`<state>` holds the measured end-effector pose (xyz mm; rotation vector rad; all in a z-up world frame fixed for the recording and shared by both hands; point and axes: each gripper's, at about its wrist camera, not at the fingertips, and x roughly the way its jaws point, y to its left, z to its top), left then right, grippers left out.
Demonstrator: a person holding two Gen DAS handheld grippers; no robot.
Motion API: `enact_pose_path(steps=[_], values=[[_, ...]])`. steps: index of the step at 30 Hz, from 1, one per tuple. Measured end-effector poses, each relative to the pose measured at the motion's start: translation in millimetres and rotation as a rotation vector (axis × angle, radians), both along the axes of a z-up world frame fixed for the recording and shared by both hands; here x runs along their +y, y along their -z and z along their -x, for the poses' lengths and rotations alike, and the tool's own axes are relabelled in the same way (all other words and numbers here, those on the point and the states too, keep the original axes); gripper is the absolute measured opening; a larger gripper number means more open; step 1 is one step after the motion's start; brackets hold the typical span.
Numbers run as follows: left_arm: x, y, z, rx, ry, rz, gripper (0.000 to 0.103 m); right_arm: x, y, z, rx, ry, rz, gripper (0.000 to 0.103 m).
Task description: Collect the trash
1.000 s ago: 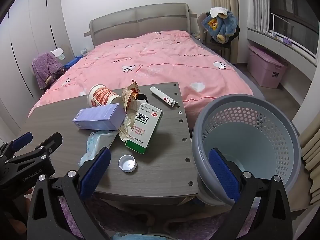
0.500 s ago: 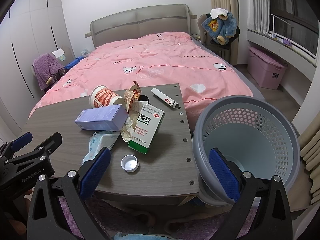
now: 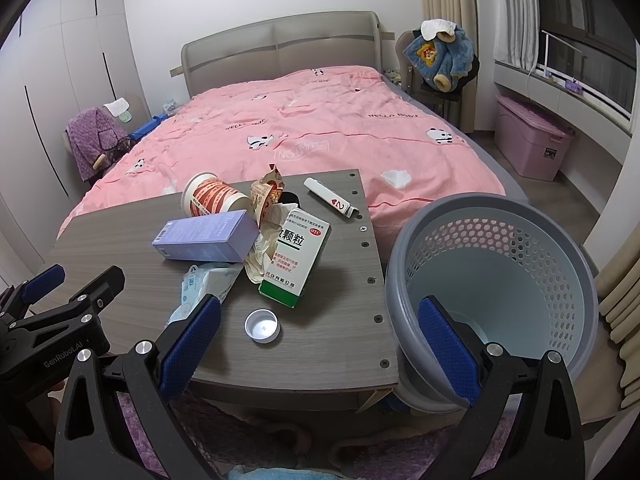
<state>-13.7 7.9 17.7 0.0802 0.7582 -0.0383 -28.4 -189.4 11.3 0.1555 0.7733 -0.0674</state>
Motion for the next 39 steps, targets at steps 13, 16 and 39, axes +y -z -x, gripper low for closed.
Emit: enact_pose_path(steps=[13,16,39], values=[[0.4,-0.3,1.2,-0.003,-0.001,0.001,0.095,-0.6,-2.4,7.0,-0.006,0.001,0.001,0.097],[0.2,-0.3,1.3,-0.004,-0.001,0.002,0.095,-0.5,-2.5,7.1,-0.007,0.001,0.002,0.097],[-3.5,-2.2,3.8,-0.006,0.008,-0.003,0.095,-1.1,-2.6,9.0,-0.012,0.002,0.0,0.097]])
